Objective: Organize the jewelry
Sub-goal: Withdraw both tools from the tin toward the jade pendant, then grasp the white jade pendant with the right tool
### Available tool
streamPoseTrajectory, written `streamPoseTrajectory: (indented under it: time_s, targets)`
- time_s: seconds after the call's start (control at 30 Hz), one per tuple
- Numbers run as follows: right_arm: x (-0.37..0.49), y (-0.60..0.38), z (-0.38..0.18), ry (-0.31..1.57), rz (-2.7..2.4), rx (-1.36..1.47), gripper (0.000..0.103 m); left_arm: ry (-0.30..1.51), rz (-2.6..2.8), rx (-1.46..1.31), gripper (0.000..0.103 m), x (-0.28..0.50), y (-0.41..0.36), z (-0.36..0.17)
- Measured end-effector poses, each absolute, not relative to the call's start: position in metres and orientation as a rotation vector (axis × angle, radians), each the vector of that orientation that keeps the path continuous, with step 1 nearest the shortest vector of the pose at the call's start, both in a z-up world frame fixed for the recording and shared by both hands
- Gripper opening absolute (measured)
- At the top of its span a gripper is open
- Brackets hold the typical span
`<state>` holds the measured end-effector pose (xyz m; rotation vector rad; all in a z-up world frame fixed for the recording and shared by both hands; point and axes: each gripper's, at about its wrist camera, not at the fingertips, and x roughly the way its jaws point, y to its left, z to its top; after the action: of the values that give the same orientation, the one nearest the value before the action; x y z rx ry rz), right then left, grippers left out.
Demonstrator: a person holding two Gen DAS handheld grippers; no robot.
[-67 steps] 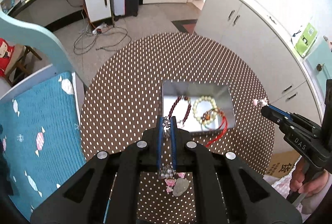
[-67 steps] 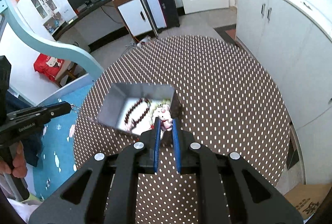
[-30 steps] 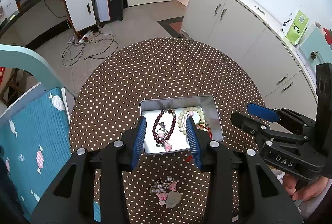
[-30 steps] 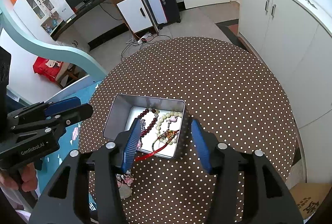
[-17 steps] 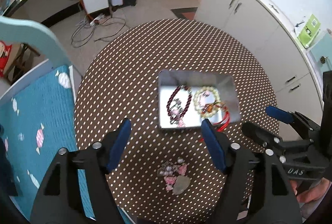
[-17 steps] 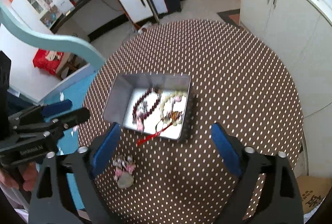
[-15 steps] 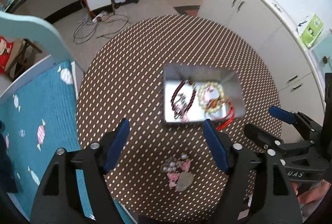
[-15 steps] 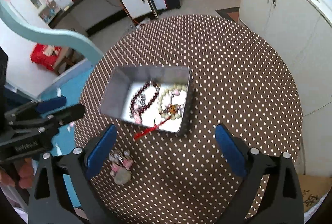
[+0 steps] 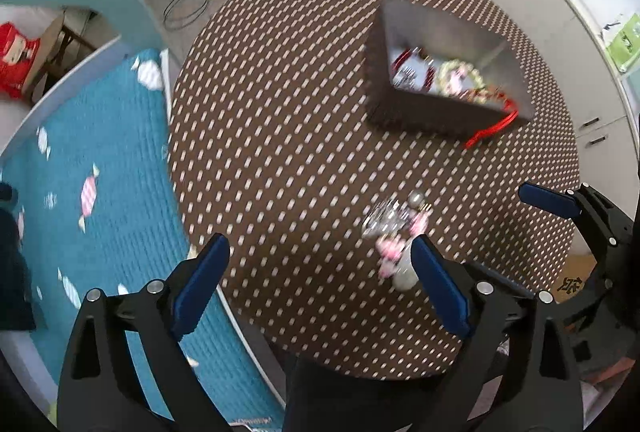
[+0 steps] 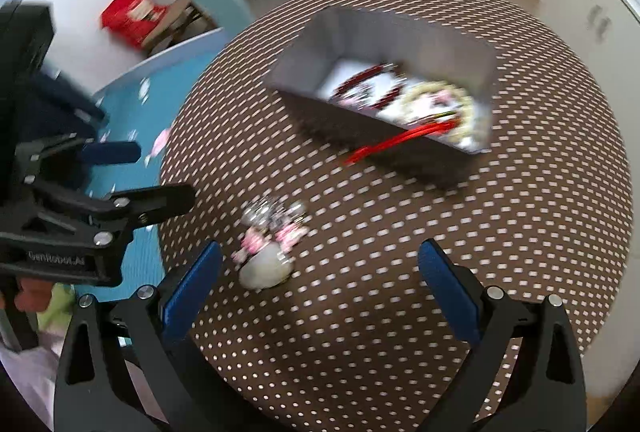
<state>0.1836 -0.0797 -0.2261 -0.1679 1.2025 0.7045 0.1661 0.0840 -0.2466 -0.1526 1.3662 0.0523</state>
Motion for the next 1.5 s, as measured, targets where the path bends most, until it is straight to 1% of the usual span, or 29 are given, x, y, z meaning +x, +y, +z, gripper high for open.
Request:
streamPoseTrajectory:
  time_s: [0.33, 0.4, 0.47, 0.6, 0.67, 0.73, 0.77, 0.83, 0.87, 0.9, 0.93, 0.97, 1.03, 1.1, 1.13, 1.17, 1.2, 1.23, 1.27, 1.43, 1.5]
  targets:
    - [0.163, -0.052, -0.248, 1.111, 0.789, -0.279, 0.094, 1.414, 0.11, -0.227, 0.093, 0.13, 0.101, -0.269]
    - [0.163, -0.049, -0.253, 1.102, 0.789, -0.296, 0.089, 1.413, 0.122, -0.233, 0.093, 0.125, 0.102, -0.272]
    - [0.163, -0.046, -0.26, 1.117, 0.797, -0.319, 0.079, 1.419, 0.131, -0.239, 0.093, 0.122, 0.103, -0.276]
    - [0.159, -0.038, -0.27, 1.142, 0.798, -0.358, 0.068, 1.427, 0.122, -0.243, 0.093, 0.116, 0.101, -0.283]
    - [0.158, -0.037, -0.27, 1.122, 0.8, -0.374, 0.059, 1.425, 0.11, -0.235, 0.093, 0.115, 0.098, -0.285]
    - [0.157, -0.037, -0.27, 1.117, 0.803, -0.369, 0.054, 1.421, 0.096, -0.226, 0.093, 0.114, 0.091, -0.285]
    - [0.156, -0.037, -0.27, 1.114, 0.803, -0.369, 0.047, 1.418, 0.088, -0.22, 0.093, 0.115, 0.088, -0.286]
    - [0.156, -0.039, -0.269, 1.111, 0.797, -0.369, 0.039, 1.413, 0.078, -0.208, 0.093, 0.118, 0.082, -0.285]
    - [0.158, -0.041, -0.269, 1.113, 0.79, -0.362, 0.031, 1.409, 0.07, -0.205, 0.093, 0.122, 0.078, -0.283]
    - [0.158, -0.044, -0.269, 1.116, 0.782, -0.356, 0.028, 1.403, 0.057, -0.205, 0.093, 0.126, 0.075, -0.281]
    - [0.161, -0.047, -0.27, 1.126, 0.779, -0.339, 0.021, 1.398, 0.042, -0.204, 0.093, 0.129, 0.072, -0.28]
    - [0.164, -0.05, -0.271, 1.134, 0.779, -0.322, 0.016, 1.393, 0.029, -0.201, 0.093, 0.131, 0.07, -0.279]
    - [0.166, -0.055, -0.271, 1.145, 0.766, -0.305, 0.015, 1.383, 0.009, -0.189, 0.093, 0.136, 0.064, -0.277]
    - [0.165, -0.058, -0.269, 1.158, 0.763, -0.306, 0.015, 1.387, -0.015, -0.172, 0.093, 0.143, 0.057, -0.277]
    - [0.166, -0.059, -0.268, 1.165, 0.746, -0.316, 0.023, 1.391, -0.022, -0.157, 0.093, 0.146, 0.053, -0.277]
    - [0.165, -0.061, -0.265, 1.16, 0.733, -0.321, 0.043, 1.394, -0.03, -0.145, 0.093, 0.15, 0.047, -0.277]
    - [0.164, -0.065, -0.261, 1.143, 0.729, -0.318, 0.054, 1.397, -0.035, -0.137, 0.093, 0.152, 0.044, -0.277]
    - [0.162, -0.066, -0.257, 1.125, 0.729, -0.31, 0.07, 1.398, -0.037, -0.134, 0.093, 0.154, 0.042, -0.276]
    - [0.159, -0.068, -0.253, 1.111, 0.737, -0.303, 0.073, 1.399, -0.036, -0.133, 0.093, 0.156, 0.041, -0.276]
    - [0.145, -0.057, -0.259, 1.106, 0.801, -0.373, 0.072, 1.414, 0.002, -0.175, 0.093, 0.163, 0.055, -0.282]
    - [0.143, -0.054, -0.266, 1.116, 0.795, -0.407, 0.066, 1.421, 0.013, -0.189, 0.093, 0.162, 0.06, -0.283]
